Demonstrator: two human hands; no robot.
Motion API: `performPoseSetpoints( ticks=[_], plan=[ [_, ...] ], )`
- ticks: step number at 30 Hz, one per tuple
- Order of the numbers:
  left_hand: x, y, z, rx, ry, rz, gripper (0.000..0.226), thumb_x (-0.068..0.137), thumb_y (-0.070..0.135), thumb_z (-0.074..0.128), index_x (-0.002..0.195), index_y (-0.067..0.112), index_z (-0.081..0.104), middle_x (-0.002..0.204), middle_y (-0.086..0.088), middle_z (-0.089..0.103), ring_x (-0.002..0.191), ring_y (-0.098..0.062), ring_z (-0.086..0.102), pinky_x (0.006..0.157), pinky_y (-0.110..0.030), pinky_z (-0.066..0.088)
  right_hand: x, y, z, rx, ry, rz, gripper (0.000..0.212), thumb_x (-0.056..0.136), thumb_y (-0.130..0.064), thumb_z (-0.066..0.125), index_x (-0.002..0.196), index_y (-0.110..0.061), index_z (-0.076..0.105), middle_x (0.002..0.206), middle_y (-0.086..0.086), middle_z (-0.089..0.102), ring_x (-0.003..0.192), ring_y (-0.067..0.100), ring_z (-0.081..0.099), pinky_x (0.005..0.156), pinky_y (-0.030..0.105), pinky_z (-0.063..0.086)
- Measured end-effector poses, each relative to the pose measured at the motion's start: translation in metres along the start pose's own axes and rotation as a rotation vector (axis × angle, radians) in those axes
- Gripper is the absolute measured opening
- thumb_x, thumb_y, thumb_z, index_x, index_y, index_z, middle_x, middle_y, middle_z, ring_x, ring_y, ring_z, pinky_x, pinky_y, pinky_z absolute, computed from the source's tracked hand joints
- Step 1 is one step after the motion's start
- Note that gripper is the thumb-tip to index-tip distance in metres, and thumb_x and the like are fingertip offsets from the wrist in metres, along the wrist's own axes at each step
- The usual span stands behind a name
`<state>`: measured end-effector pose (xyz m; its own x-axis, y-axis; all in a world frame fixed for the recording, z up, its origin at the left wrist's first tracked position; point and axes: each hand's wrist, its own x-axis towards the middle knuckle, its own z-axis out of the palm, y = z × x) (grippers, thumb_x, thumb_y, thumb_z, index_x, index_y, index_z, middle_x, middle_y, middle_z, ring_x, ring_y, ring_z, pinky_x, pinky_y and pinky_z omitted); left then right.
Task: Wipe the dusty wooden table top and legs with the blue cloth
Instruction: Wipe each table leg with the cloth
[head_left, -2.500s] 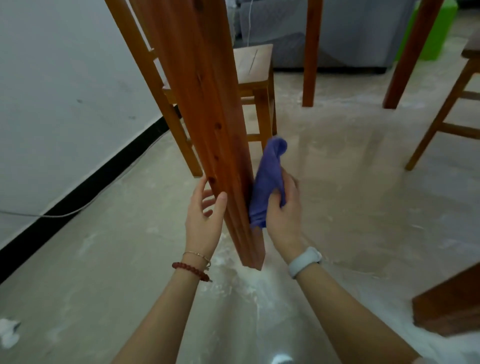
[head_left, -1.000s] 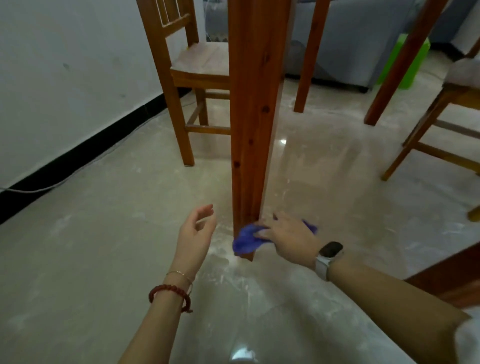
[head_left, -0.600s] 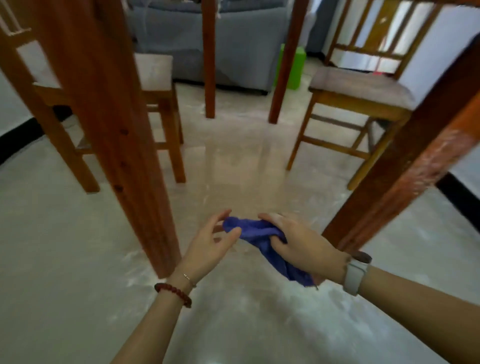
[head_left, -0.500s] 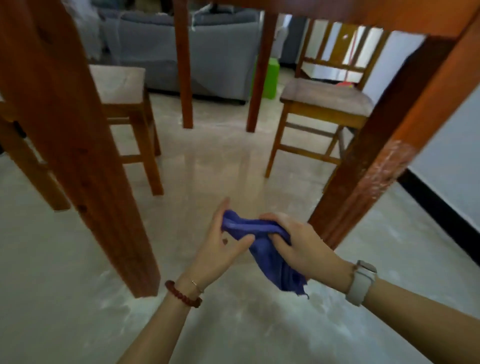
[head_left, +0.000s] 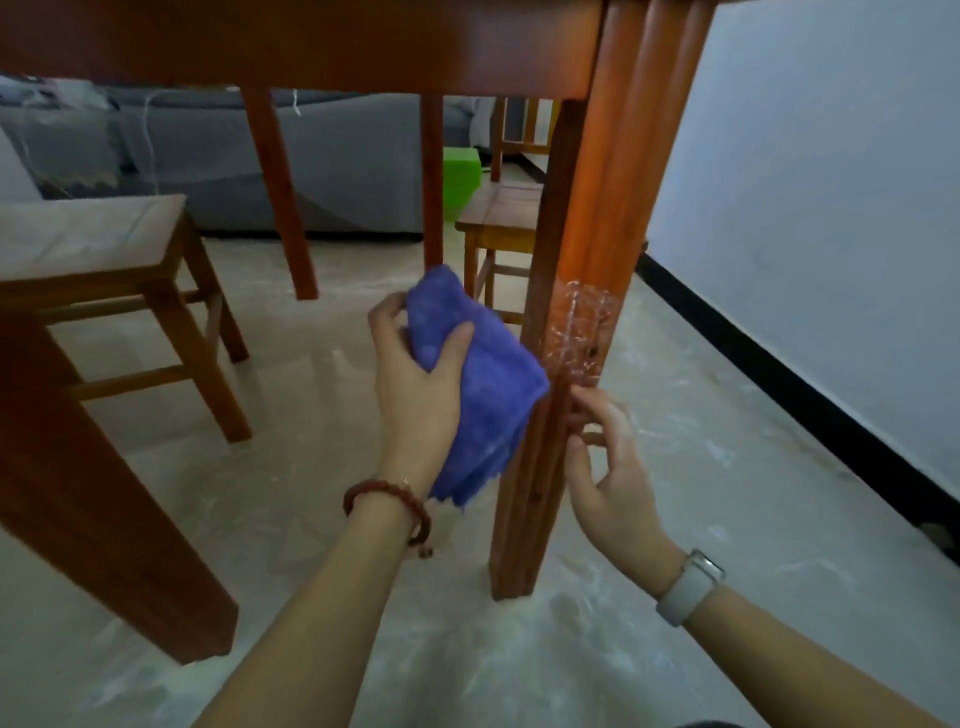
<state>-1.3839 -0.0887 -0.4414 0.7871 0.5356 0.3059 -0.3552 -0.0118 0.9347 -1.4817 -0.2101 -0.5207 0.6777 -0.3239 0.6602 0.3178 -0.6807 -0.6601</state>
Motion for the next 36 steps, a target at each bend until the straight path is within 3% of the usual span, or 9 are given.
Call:
performPoseSetpoints(
  ticks=[1,4,7,12,17,23,27,32,36],
  plan=[
    [0.005,0.011,0.018,-0.007,0.151,0.03,0.057,0.073,0.032,0.064,0.119,0.005,0.045,0.094,0.009,0.063,0.084,-0.003,0.062,0.081,-0.035,0.054,0.005,0.003,-0.008,-0.002,0.055,-0.002,0.041,0.084,-0.022,0.039,0.124,-0.032,0.038,0.119,-0.005,0.042,0.101,0.0,0.049,0.089,0.014,0.043],
    [-0.012,0.027,0.058,-0.093,-0.435,0.149,0.035,0.089,0.027,0.053,0.12,0.012,0.048,0.116,-0.006,0.057,0.107,-0.017,0.056,0.096,-0.033,0.045,0.02,0.012,-0.021,0.004,0.169,0.043,0.04,0.084,-0.021,0.038,0.122,-0.03,0.035,0.119,-0.007,0.039,0.1,-0.003,0.047,0.085,0.009,0.041],
    [-0.014,-0.023,0.079,0.085,0.12,-0.106,0.055,0.084,0.052,0.041,0.105,0.002,0.047,0.103,-0.022,0.053,0.098,-0.038,0.054,0.089,-0.049,0.044,0.023,0.027,-0.024,0.011,0.123,0.186,0.041,0.089,-0.012,0.042,0.125,-0.028,0.031,0.121,-0.007,0.037,0.1,-0.001,0.047,0.082,0.004,0.041],
    [-0.084,-0.16,-0.005,0.484,-1.0,-0.321,0.025,0.093,0.023,0.042,0.103,0.01,0.061,0.103,-0.018,0.065,0.098,-0.033,0.06,0.079,-0.03,0.044,-0.001,0.063,-0.006,0.053,-0.184,0.405,0.045,0.096,-0.017,0.037,0.139,-0.027,0.026,0.127,-0.005,0.044,0.097,0.003,0.054,0.083,0.018,0.048],
    [-0.067,-0.145,-0.021,0.474,-0.597,-0.325,0.024,0.088,0.014,0.052,0.112,0.009,0.049,0.094,-0.007,0.06,0.091,-0.025,0.058,0.074,-0.024,0.038,-0.02,0.077,0.009,0.06,-0.26,0.488,0.046,0.097,-0.025,0.035,0.142,-0.029,0.024,0.131,-0.005,0.045,0.107,0.007,0.051,0.084,0.012,0.041],
    [-0.049,-0.059,0.045,0.112,-0.462,0.125,0.003,0.088,0.018,0.052,0.09,0.017,0.051,0.09,-0.004,0.059,0.08,-0.012,0.055,0.076,-0.018,0.044,-0.022,0.083,0.01,0.162,-0.179,0.535,0.041,0.097,-0.014,0.036,0.137,-0.021,0.034,0.125,0.002,0.051,0.097,0.008,0.058,0.077,0.014,0.05],
    [-0.094,-0.15,0.019,0.427,-0.636,-0.175,0.014,0.087,0.009,0.047,0.074,0.012,0.048,0.079,-0.017,0.056,0.075,-0.029,0.055,0.069,-0.034,0.043,-0.035,0.091,-0.002,0.095,-0.238,0.58,0.041,0.096,-0.013,0.036,0.137,-0.022,0.033,0.128,-0.001,0.047,0.112,0.016,0.052,0.095,0.033,0.047],
    [-0.119,-0.179,-0.044,0.517,-0.738,-0.478,0.011,0.083,0.009,0.059,0.085,0.02,0.056,0.081,0.001,0.059,0.085,-0.024,0.059,0.073,-0.027,0.046,-0.047,0.093,-0.008,-0.061,-0.367,0.666,0.034,0.096,-0.021,0.04,0.13,-0.018,0.04,0.115,-0.002,0.051,0.083,-0.003,0.05,0.063,0.005,0.039],
    [-0.111,-0.132,-0.039,0.263,-0.738,-0.447,0.017,0.082,0.013,0.064,0.09,0.026,0.056,0.091,0.007,0.062,0.086,-0.012,0.059,0.079,-0.024,0.047,-0.049,0.075,-0.007,0.259,-0.659,0.778,0.045,0.093,-0.024,0.049,0.135,-0.013,0.035,0.115,-0.003,0.053,0.097,0.005,0.054,0.074,0.005,0.046]
  ],
)
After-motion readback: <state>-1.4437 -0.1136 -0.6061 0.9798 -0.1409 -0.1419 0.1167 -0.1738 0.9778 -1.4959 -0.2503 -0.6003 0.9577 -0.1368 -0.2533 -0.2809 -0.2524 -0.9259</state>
